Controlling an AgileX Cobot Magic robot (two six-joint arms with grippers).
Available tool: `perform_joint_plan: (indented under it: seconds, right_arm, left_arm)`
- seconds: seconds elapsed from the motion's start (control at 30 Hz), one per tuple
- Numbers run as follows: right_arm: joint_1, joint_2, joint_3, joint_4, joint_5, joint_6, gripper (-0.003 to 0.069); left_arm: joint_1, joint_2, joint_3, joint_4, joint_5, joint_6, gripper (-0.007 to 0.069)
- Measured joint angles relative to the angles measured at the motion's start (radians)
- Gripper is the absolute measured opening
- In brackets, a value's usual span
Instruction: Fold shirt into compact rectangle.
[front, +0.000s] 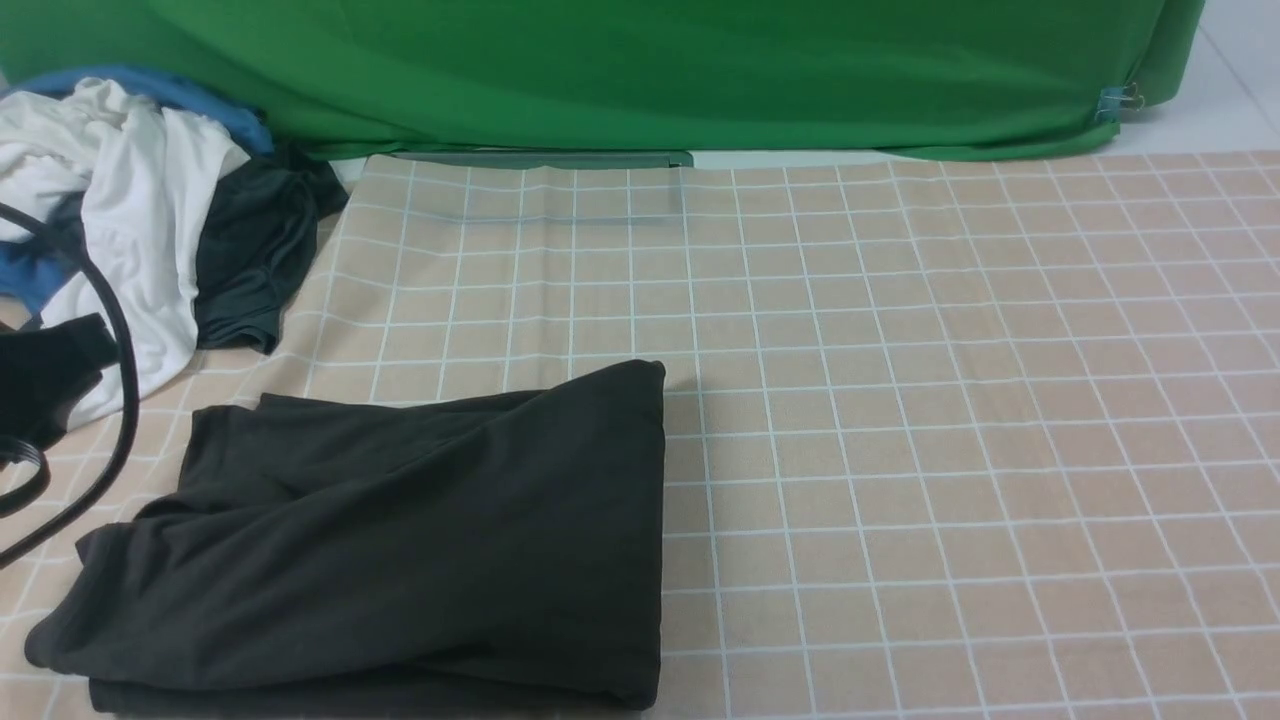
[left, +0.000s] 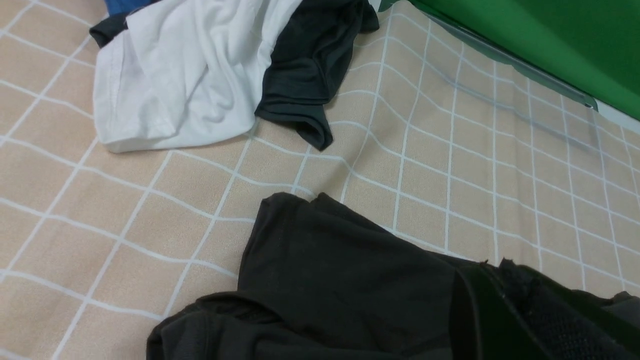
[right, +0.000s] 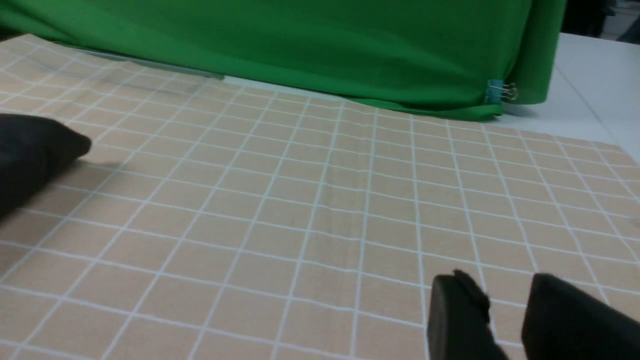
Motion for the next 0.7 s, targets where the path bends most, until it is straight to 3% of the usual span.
perform_joint_plan:
  seconds: [0.5, 0.7]
  right_arm:
    - [0.046, 0.000, 0.000, 0.000, 0.000, -0.005, 0.0239]
    - [0.046, 0.000, 0.000, 0.000, 0.000, -0.117, 0.0239]
  left_arm:
    - [0.000, 0.000, 0.000, 0.020, 0.013, 0.000, 0.0015]
    - [0.000, -0.055, 0.000, 0.019, 0.089, 0.000, 0.0015]
